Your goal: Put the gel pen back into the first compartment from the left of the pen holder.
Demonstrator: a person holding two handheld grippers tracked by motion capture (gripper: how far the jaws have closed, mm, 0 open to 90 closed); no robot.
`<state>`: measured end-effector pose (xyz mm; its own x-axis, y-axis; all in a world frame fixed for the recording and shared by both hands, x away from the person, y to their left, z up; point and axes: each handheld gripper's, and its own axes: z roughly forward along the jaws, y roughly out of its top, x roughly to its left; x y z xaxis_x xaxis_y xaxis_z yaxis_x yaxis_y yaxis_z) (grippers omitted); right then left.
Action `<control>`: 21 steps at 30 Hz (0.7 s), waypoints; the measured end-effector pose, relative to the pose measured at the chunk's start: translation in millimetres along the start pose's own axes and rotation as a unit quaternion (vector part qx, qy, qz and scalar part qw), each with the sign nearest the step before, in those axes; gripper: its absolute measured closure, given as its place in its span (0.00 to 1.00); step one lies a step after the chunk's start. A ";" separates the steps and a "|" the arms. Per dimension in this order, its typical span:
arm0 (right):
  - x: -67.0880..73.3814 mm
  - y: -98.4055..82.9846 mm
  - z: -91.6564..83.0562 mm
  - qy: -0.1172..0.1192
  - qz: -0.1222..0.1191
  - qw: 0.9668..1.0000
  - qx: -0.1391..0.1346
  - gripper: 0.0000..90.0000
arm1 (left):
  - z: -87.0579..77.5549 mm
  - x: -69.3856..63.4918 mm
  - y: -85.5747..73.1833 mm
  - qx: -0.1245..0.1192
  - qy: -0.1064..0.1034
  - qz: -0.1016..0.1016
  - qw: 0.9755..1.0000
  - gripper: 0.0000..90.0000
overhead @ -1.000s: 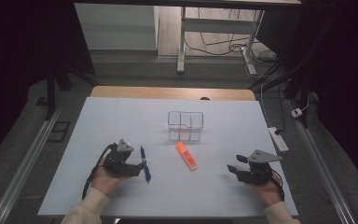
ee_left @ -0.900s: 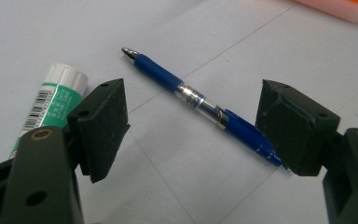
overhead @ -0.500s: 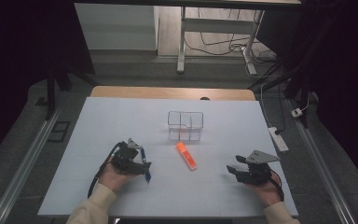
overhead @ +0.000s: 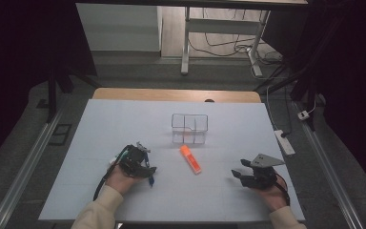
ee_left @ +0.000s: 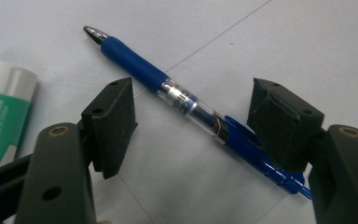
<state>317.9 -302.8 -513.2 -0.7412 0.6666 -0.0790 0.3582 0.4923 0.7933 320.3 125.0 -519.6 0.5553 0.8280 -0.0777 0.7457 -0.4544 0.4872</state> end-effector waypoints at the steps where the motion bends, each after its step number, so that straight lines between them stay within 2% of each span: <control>1: 0.2 0.0 0.2 0.000 -0.001 1.000 0.000 0.45 | 0.9 0.1 0.2 0.002 0.001 -0.002 1.000 0.37; 4: 0.7 0.2 -0.2 -0.002 -0.002 1.000 0.001 0.45 | 2.5 0.3 0.7 0.008 -0.001 -0.005 1.000 0.41; 11: 1.2 0.5 -0.2 -0.004 -0.002 1.000 0.001 0.45 | 2.8 -5.4 6.0 0.019 0.023 -0.004 1.000 0.51; 15: 2.2 1.6 -1.2 -0.006 -0.006 1.000 0.001 0.45 | 2.4 -6.9 11.7 0.037 0.035 -0.003 0.999 0.58; 21: 3.3 2.4 -1.9 -0.008 -0.011 1.000 -0.001 0.45 | 1.8 -12.1 15.9 0.050 0.060 0.015 0.997 0.67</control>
<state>315.3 -300.5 -510.4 -0.7401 0.6642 -0.1055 0.3411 0.5059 0.7923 326.0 107.2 -512.5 0.5348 0.8439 0.0428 0.7659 -0.5055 0.3973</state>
